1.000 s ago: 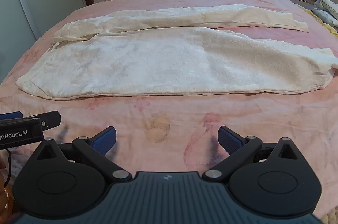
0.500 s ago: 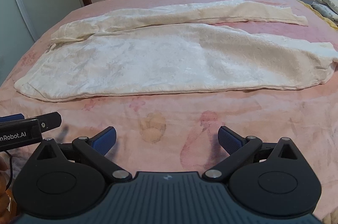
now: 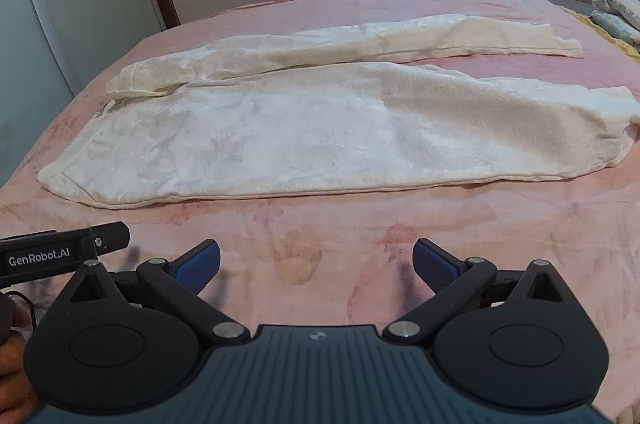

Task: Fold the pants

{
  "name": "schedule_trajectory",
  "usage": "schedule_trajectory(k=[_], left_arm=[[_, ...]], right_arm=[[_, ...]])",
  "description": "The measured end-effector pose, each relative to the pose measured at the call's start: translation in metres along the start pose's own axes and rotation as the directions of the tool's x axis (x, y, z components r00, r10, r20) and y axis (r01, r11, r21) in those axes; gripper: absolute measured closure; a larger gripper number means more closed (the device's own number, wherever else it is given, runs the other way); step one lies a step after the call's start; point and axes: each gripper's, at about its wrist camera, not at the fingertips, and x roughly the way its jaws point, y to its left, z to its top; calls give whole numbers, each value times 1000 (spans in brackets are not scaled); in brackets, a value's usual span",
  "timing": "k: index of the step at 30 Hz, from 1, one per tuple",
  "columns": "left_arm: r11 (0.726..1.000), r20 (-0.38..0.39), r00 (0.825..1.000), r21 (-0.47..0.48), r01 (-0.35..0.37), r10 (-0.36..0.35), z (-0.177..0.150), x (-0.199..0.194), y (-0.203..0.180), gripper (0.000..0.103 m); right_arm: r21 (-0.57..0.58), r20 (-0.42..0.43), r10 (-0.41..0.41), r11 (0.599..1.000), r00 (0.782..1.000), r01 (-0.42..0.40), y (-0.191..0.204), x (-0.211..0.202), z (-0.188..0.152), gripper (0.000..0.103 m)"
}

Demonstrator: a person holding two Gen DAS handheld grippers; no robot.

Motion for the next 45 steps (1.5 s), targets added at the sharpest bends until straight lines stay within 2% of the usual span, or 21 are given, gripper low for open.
schedule_trajectory(k=[5,8,17,23,29,38,45], left_arm=[[1000,2,1000,-18,-4,5,-1,0,5,4],[999,5,1000,-32,-1,1,-1,0,6,4],[1000,53,998,18,-19,18,0,-10,0,4],[999,35,999,21,-30,29,0,-7,-2,4],[999,23,999,33,-39,38,-1,-5,-3,4],[997,33,998,58,-54,52,-1,-5,-5,4],[996,40,997,65,-66,63,8,-2,2,4]], right_arm=[[57,-55,35,998,998,-32,-4,14,-2,0],[46,-60,39,998,997,-36,-1,14,-4,0],[3,35,11,1000,999,-11,5,-4,0,0],[-125,153,-33,991,988,52,19,-20,-2,0],[-121,114,-3,992,993,17,17,-13,-4,0],[-125,106,2,992,994,11,18,-12,-3,0],[-144,99,39,989,994,-24,16,-8,12,0]])
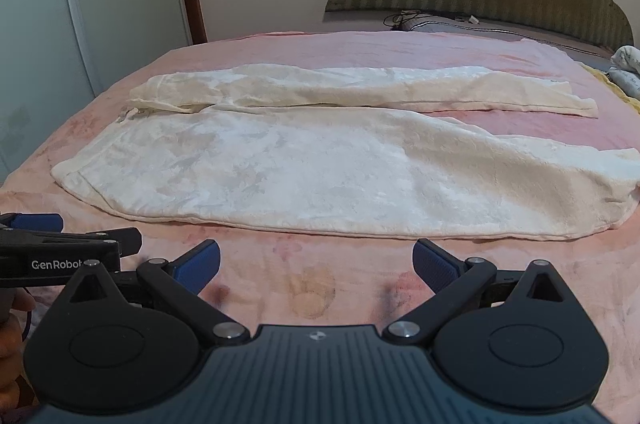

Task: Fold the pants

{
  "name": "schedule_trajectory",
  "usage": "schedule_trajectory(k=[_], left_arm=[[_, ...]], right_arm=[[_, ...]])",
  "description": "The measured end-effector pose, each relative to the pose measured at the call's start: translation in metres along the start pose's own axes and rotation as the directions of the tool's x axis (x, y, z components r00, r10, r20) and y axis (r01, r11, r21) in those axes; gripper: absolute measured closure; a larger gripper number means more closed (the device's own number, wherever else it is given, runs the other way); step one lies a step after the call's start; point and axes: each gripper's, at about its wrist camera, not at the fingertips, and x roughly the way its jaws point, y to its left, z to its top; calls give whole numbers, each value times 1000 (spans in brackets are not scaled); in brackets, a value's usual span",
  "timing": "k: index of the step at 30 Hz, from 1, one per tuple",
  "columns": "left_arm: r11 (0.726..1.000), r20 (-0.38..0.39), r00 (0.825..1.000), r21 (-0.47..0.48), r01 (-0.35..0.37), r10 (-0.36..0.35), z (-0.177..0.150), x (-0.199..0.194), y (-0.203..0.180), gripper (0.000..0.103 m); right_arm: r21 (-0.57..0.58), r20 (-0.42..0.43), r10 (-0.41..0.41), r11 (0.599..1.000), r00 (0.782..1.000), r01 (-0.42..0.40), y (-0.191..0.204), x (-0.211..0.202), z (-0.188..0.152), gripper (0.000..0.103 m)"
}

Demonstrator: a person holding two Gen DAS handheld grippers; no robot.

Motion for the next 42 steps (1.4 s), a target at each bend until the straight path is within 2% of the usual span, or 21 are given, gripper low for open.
schedule_trajectory(k=[3,5,7,9,12,17,24,29,32,34,35,39,41,42], left_arm=[[1000,16,1000,11,-17,17,9,4,6,4],[999,19,999,17,-35,34,18,10,10,4],[999,17,999,8,-47,47,29,18,15,4],[999,5,999,-19,-51,51,40,26,23,4],[997,-4,998,-52,-61,61,55,38,35,4],[992,-27,994,-71,-104,103,70,58,50,4],[990,-63,991,-75,-122,117,78,76,61,4],[991,-82,992,-83,-102,96,81,84,66,4],[992,-95,992,-90,-92,84,87,90,71,4],[990,-95,992,-105,-94,84,92,92,76,4],[989,-93,992,-115,-96,85,95,93,79,4],[984,-96,991,-145,-104,90,106,98,92,4],[983,-105,991,-154,-104,88,112,103,97,4],[983,-110,991,-158,-99,82,115,105,98,4]], right_arm=[[-72,53,74,995,996,-70,1,0,16,0],[-158,137,126,982,983,-103,5,-4,32,0],[-268,182,180,955,967,-127,13,1,52,0],[-330,128,199,932,972,-148,23,20,75,0],[-388,67,279,892,958,-233,35,48,101,0],[-449,53,250,871,967,-200,59,89,127,0],[-452,-12,272,857,962,-248,67,134,142,0],[-505,-20,291,823,956,-261,71,159,158,0],[-495,-39,324,815,945,-300,67,189,186,0],[-455,-86,370,812,925,-367,61,221,209,0],[-428,-96,383,817,919,-386,58,235,219,0],[-311,-146,376,861,915,-403,48,297,251,1],[-293,-155,360,873,920,-391,48,321,261,2],[-291,-159,345,879,925,-378,47,332,264,6]])
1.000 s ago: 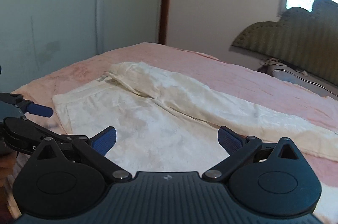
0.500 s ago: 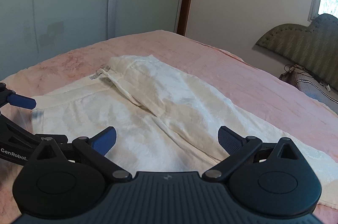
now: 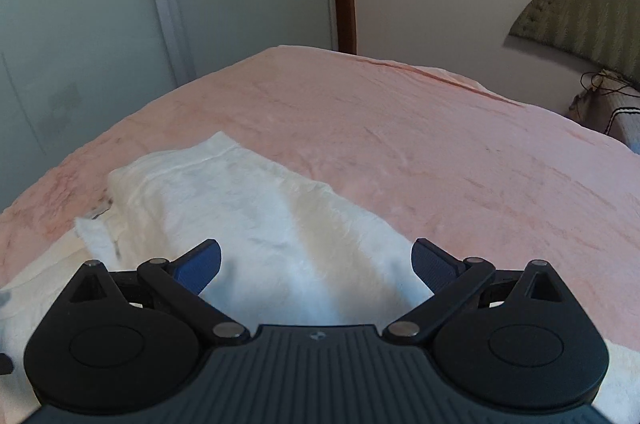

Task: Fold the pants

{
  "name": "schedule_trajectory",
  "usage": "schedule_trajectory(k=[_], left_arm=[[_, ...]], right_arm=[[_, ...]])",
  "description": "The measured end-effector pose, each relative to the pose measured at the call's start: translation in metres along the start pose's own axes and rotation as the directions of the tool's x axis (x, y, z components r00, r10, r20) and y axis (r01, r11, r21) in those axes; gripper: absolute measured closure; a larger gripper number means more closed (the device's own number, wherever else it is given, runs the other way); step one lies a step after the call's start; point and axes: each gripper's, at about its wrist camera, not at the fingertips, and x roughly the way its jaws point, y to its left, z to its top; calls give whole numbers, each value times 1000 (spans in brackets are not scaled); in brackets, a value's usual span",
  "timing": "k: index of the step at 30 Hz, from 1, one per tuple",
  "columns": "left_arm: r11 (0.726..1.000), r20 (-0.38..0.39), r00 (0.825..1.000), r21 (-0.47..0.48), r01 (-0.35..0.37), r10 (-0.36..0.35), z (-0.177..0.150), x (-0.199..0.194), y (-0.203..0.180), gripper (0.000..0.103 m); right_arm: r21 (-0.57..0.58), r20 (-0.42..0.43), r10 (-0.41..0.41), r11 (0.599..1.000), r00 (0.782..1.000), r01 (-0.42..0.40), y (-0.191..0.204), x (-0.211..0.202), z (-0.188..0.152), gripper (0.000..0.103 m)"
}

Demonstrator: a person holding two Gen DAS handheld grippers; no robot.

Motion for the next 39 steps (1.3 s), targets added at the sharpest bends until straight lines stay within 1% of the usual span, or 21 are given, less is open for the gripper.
schedule_trajectory(k=[1,7,9,10,12,13,15,16,18,20,22,23,25,27,29,31,33,34,35,37,39], left_arm=[[1000,-6,1000,-2,7,-7,3,3,0,4],[999,-16,999,9,39,-39,32,21,-3,4],[999,-14,999,1,37,-37,43,29,-3,4],[999,-8,999,1,37,-37,49,33,-3,4],[1000,-3,1000,-5,23,-23,60,43,-3,4],[1000,5,1000,-16,24,-24,65,47,-2,4],[998,27,999,-60,31,-29,75,54,2,4],[995,34,999,-91,41,-38,80,57,4,4],[983,56,995,-159,91,-83,90,60,9,4],[964,84,988,-226,144,-128,99,61,13,4],[939,121,976,-273,209,-182,107,61,16,4],[926,141,968,-290,241,-207,111,62,16,4],[901,161,955,-322,290,-249,119,66,15,4],[865,163,943,-377,331,-290,127,76,16,4],[846,155,933,-392,361,-326,135,90,13,3],[846,107,948,-429,317,-301,146,110,11,3],[864,59,964,-431,260,-260,153,127,8,4],[872,26,971,-435,225,-238,153,131,8,5],[875,6,972,-435,212,-233,151,134,8,5],[879,14,967,-414,237,-255,143,133,9,4],[886,22,969,-400,234,-246,138,131,10,4]], right_arm=[[5,-12,-5,1000,1000,6,-5,9,3,8],[45,-95,41,998,995,-37,-23,63,11,18],[43,-113,53,998,992,-49,-23,72,9,41],[25,-103,59,998,993,-57,-23,72,9,44],[-1,-74,90,996,993,-90,-20,64,7,77],[-21,-54,80,996,995,-82,-16,58,6,81],[-135,2,33,990,999,-32,4,42,1,90],[-204,33,8,979,999,-1,16,32,-3,90],[-326,90,-20,944,996,48,41,13,-13,92],[-440,142,-28,894,989,88,67,-7,-28,93],[-531,177,-25,839,984,117,89,-23,-44,94],[-573,188,-21,810,982,126,100,-31,-54,94],[-628,188,0,769,982,120,116,-41,-70,96],[-681,181,20,724,983,111,131,-49,-88,97],[-711,169,27,696,985,103,141,-50,-100,97],[-712,155,26,696,988,93,144,-46,-104,97],[-697,155,41,712,987,80,142,-46,-104,97],[-677,185,40,730,982,98,138,-49,-100,97],[-644,204,33,757,978,109,131,-50,-91,96],[-556,142,16,829,990,67,105,-42,-64,74],[-436,168,2,897,986,72,72,-35,-40,12]])
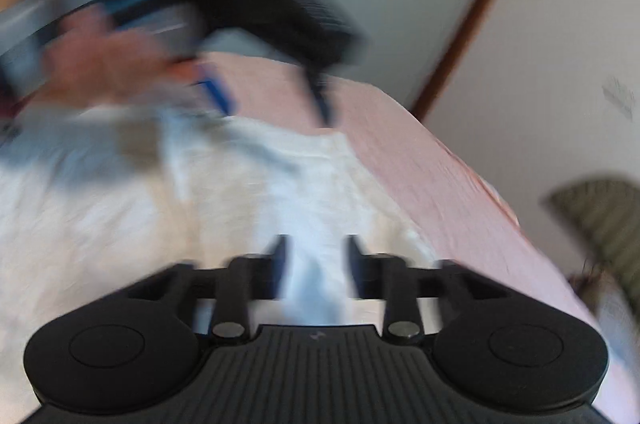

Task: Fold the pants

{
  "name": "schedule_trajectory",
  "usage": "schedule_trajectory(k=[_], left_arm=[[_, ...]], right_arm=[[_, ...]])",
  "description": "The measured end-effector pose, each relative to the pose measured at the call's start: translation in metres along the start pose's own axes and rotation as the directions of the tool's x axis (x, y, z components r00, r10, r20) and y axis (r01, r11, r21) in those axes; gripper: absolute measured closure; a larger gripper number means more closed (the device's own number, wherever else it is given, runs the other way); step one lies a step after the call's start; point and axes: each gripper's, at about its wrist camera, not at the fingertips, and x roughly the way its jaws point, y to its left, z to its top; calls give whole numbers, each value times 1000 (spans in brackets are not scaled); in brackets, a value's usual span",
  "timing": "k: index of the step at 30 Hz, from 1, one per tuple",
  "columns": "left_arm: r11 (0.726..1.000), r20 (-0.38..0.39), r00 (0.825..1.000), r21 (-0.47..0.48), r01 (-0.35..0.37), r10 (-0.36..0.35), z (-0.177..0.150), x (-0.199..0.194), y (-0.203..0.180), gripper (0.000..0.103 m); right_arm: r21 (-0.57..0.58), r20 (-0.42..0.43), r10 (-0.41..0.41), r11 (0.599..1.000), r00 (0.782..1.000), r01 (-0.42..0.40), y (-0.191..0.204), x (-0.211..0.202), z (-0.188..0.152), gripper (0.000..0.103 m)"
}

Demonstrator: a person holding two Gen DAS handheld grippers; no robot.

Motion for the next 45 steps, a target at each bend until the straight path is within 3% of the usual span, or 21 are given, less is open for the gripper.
schedule_trajectory(k=[2,3,5,7,8,9,11,13,15,17,20,24,25,27,28,29,31,35,40,45], left_arm=[[1000,11,1000,0,-8,8,0,-1,3,4],[1000,9,1000,-5,-10,10,1,1,4,4],[1000,-3,1000,-18,-24,24,4,4,6,4],[999,-12,1000,-23,-26,26,5,6,8,4],[999,-15,1000,-24,-25,24,5,7,8,4],[999,-14,1000,-27,-20,19,5,7,9,4],[999,-13,1000,-39,-3,3,6,7,11,4],[997,-13,999,-67,42,-43,7,7,13,4],[989,-20,994,-105,108,-110,9,8,15,4],[976,-17,986,-146,159,-163,11,9,17,4],[964,17,981,-187,191,-191,16,8,19,4],[947,55,982,-262,188,-180,22,11,25,4],[941,59,982,-282,187,-178,22,14,28,9],[934,45,983,-306,183,-178,21,17,33,36],[934,21,983,-307,182,-184,20,19,34,69],[932,-2,981,-313,184,-195,18,19,36,88],[933,3,985,-321,165,-173,10,10,42,99],[943,26,983,-278,183,-183,-5,-22,47,101],[974,17,982,-125,190,-190,-31,-73,52,100],[992,2,997,102,79,-80,-74,-110,53,98]], right_arm=[[146,6,-2,989,1000,1,-44,20,6,10],[245,-37,47,969,998,-37,-69,37,8,10],[459,-90,130,885,987,-75,-108,66,4,11],[634,-119,283,760,952,-147,-135,95,-11,11],[696,-107,302,703,947,-145,-144,100,-20,17],[711,-108,302,690,947,-139,-145,104,-24,45],[672,-101,322,720,941,-175,-133,101,-24,83],[553,-112,284,814,952,-177,-109,89,-15,91],[366,-109,189,920,976,-137,-76,66,-1,92],[118,-70,112,988,991,-103,-34,37,9,92],[-191,-45,21,981,999,-29,24,5,7,92],[-363,-44,-2,932,999,-14,67,-11,-9,92],[-368,-46,0,930,999,-16,71,-14,-13,92],[-350,-34,2,937,999,-14,73,-19,-17,92],[-344,-29,-4,939,1000,-7,73,-20,-19,92],[-332,-27,-7,943,1000,-2,73,-22,-20,92],[-310,-17,-14,951,1000,8,73,-23,-22,92],[-285,2,-42,958,999,41,76,-37,-26,92],[-246,21,-23,969,1000,28,93,-74,-27,92],[-200,5,37,979,999,-35,124,-113,-33,93]])
